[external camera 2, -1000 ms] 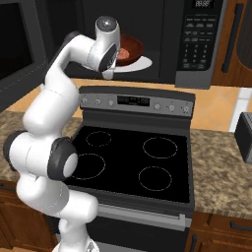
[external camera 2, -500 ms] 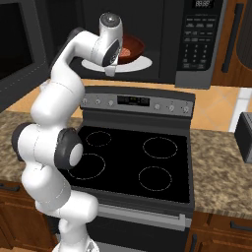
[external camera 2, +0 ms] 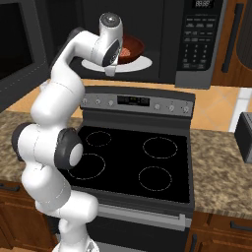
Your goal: Open the microwave, place the bowl with waffle inside the microwave, then close the microwave door and turn it on.
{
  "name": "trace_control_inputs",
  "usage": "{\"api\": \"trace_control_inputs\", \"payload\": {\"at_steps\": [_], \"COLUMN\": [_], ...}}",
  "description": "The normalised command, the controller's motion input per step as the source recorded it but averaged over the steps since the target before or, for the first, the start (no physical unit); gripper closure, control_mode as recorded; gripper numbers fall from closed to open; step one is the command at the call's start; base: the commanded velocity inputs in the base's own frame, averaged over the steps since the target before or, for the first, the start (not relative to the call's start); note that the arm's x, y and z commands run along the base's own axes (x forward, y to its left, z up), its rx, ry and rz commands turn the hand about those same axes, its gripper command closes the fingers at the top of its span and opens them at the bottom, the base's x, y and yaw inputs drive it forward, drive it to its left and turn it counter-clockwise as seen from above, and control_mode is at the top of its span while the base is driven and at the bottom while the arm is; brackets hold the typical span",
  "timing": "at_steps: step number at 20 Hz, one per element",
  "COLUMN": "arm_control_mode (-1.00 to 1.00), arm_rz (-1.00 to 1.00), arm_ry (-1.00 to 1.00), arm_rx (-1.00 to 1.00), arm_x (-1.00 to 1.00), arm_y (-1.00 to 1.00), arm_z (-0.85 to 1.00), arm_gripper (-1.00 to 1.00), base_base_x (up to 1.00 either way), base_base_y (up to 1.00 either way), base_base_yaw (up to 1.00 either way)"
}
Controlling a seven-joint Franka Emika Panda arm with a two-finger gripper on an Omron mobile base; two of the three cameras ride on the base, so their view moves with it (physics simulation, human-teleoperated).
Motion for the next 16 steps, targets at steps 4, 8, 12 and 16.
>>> {"api": "trace_control_inputs", "payload": {"at_steps": [4, 8, 12, 16], "arm_control_mode": [-1.0, -1.0, -1.0, -1.0], "arm_rz": [0.0, 0.0, 0.0, 0.0], "arm_ry": [0.0, 0.0, -0.14, -0.13], "arm_rx": [0.0, 0.0, 0.0, 0.0], "arm_x": [0.0, 0.0, -0.59, -0.99], "arm_y": [0.0, -0.04, -0.44, -0.24], "arm_z": [0.0, 0.0, 0.0, -0.05], "arm_gripper": [-1.0, -1.0, -1.0, -1.0], "base_base_x": [0.0, 0.0, 0.0, 0.0], "base_base_y": [0.0, 0.0, 0.0, 0.0], "base_base_yaw": [0.0, 0.0, 0.0, 0.0]}}
